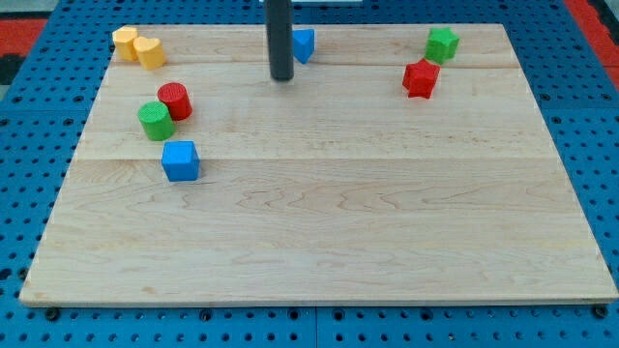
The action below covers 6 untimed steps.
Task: Place the blue cube horizontal to the triangle
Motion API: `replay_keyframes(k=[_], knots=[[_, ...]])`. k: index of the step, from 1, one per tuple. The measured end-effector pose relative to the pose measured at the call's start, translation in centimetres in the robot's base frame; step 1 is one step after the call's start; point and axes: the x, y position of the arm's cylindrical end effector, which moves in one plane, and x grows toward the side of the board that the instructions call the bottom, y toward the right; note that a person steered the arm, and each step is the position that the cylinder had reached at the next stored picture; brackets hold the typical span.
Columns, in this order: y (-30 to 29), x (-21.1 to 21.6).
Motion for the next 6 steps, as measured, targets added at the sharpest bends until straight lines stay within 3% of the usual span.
replay_keyframes(k=[1, 2, 4, 6], knots=[[-5.6, 11.7], [-11.7, 13.3], [-13.6, 7.3], [-5.8, 1.8]])
